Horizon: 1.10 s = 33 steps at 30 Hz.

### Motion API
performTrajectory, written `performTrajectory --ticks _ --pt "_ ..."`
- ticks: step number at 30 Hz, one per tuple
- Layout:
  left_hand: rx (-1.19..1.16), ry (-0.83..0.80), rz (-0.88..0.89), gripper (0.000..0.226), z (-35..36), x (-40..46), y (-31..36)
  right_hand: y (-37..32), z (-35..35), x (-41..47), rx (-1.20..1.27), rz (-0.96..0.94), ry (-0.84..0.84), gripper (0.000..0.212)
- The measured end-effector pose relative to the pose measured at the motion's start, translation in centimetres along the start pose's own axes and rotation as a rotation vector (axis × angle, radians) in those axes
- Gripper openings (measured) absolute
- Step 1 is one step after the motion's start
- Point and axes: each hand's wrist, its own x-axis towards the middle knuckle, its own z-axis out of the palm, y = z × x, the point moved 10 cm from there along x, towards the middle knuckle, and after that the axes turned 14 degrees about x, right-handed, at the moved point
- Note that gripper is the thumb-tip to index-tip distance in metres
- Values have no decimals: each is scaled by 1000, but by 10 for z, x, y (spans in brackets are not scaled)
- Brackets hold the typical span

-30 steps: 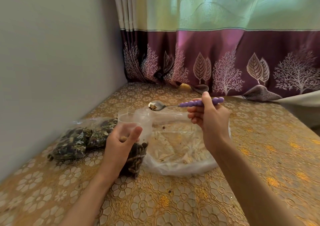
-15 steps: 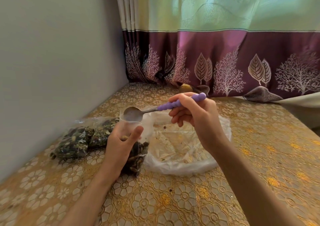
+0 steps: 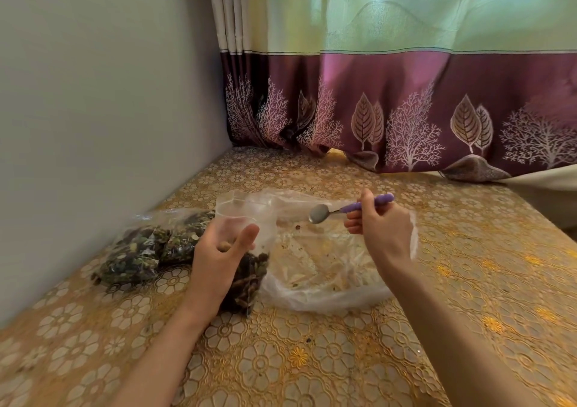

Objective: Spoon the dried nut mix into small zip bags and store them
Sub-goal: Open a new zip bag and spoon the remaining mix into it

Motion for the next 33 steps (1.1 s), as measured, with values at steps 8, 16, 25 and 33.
performTrajectory --ticks 8,16,25,33 --pt "-37 20 17 76 -2 1 3 34 14 -2 109 217 -76 44" --pt "-53 26 20 78 -2 1 5 39 36 -18 208 382 -240 61" --pt "-18 24 6 78 -2 0 3 51 38 -29 164 596 -304 44" --pt "-23 -1 -9 75 0 1 -2 41 14 -18 221 606 -195 61"
